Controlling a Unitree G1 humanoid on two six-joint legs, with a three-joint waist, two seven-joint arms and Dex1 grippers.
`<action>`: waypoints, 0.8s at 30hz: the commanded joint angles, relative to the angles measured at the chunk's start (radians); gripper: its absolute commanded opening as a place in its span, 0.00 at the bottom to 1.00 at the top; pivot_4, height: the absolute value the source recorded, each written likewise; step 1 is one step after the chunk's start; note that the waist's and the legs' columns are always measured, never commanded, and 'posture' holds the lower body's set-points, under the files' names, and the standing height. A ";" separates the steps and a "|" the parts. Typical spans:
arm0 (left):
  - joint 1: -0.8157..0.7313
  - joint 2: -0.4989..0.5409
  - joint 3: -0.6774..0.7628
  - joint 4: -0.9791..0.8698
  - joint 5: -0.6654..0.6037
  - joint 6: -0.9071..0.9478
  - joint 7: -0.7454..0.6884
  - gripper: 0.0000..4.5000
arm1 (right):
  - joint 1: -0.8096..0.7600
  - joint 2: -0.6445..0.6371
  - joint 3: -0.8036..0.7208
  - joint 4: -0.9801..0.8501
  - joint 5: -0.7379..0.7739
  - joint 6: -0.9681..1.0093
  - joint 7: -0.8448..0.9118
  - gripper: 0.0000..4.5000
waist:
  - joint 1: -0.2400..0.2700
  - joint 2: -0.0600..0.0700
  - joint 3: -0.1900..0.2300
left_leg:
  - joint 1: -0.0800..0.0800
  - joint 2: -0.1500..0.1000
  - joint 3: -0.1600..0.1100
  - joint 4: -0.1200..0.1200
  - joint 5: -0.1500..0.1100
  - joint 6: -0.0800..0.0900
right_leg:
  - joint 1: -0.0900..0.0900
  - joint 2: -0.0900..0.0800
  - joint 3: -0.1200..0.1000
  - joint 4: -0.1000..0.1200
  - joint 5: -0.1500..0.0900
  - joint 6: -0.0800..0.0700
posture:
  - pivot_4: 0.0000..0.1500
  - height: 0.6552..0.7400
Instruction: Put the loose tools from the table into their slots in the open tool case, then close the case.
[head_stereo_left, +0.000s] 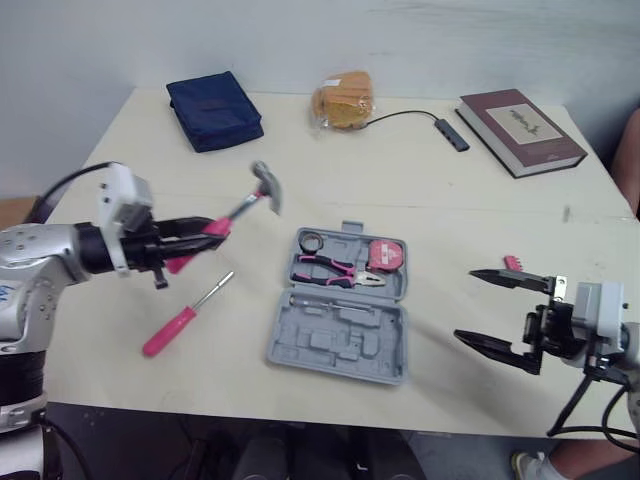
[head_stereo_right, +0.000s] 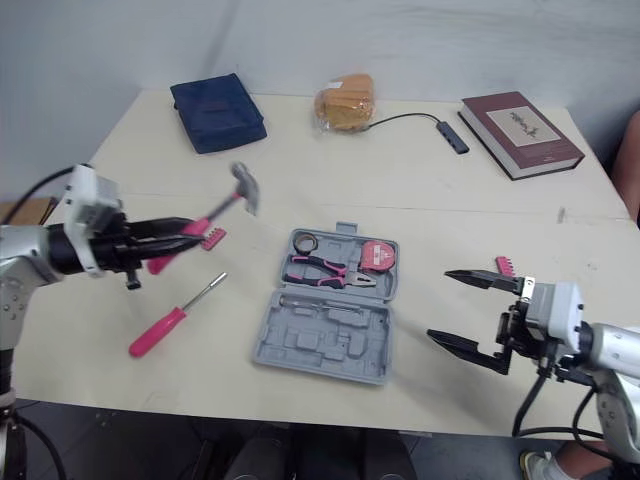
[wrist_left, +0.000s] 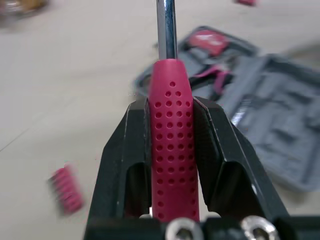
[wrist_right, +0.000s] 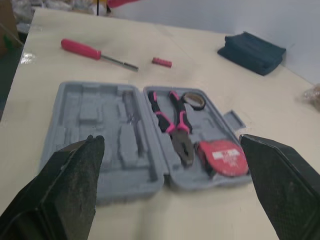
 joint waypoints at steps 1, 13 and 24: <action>-0.034 -0.003 -0.107 -0.106 0.005 -0.004 -0.048 0.12 | 0.010 -0.010 -0.036 0.006 0.005 -0.035 0.028 1.00 | -0.007 0.000 0.000 | 0.001 0.000 0.001 0.000 0.000 0.000 | 0.000 0.001 0.001 0.001 0.000 0.000 | 1.00 1.00; -0.268 -0.084 -0.628 -0.227 0.272 0.133 -0.047 0.12 | 0.028 -0.025 0.012 -0.048 -0.011 0.028 -0.002 1.00 | 0.001 0.001 0.000 | -0.001 0.000 0.003 0.003 0.001 0.000 | -0.001 0.004 0.003 0.002 0.001 0.001 | 1.00 1.00; -0.329 -0.168 -0.730 -0.152 0.396 0.173 -0.005 0.12 | 0.064 -0.006 0.025 -0.127 -0.031 0.056 -0.078 1.00 | 0.005 0.001 0.000 | 0.000 0.000 0.003 0.004 0.002 0.001 | -0.001 0.005 0.004 0.002 0.001 0.001 | 1.00 1.00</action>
